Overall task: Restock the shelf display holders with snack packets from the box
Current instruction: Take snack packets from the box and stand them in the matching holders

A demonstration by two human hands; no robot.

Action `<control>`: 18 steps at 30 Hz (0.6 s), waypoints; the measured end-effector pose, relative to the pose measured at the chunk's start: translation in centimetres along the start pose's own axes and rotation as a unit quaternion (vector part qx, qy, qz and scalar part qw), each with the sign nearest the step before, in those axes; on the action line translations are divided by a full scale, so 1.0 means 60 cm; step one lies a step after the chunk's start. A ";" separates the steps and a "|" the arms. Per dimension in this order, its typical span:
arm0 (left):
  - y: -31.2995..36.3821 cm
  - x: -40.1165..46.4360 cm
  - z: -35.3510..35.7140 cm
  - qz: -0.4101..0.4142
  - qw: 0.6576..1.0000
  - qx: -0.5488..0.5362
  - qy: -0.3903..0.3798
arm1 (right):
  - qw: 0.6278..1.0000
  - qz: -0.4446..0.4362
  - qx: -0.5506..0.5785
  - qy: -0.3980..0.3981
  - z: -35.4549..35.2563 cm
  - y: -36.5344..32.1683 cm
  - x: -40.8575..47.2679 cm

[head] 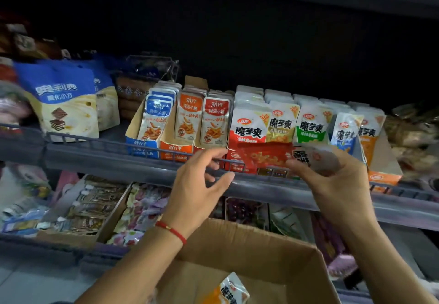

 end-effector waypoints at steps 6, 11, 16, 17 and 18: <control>0.000 0.058 0.006 0.093 0.992 0.071 0.043 | 0.991 -0.121 -0.042 0.029 0.018 -0.013 0.033; -0.010 0.091 0.007 0.168 0.976 0.134 0.041 | 0.987 -0.146 -0.057 0.027 0.019 -0.005 0.048; -0.011 0.085 0.016 0.170 0.975 0.138 0.024 | 0.989 -0.132 -0.070 -0.002 0.011 0.010 0.060; -0.011 0.084 0.017 0.166 0.976 0.137 0.025 | 0.988 -0.133 -0.075 -0.002 0.010 0.012 0.061; -0.011 0.085 0.017 0.163 0.977 0.137 0.028 | 0.988 -0.134 -0.082 -0.002 0.011 0.014 0.062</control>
Point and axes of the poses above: each hand's wrist, its own x-axis towards the middle knuckle, its own z-axis out of the palm, y = z × x, the point moved 1 cm from there along x, towards the middle knuckle, and after that the axes turned 14 degrees about z, right-handed, at the moved point
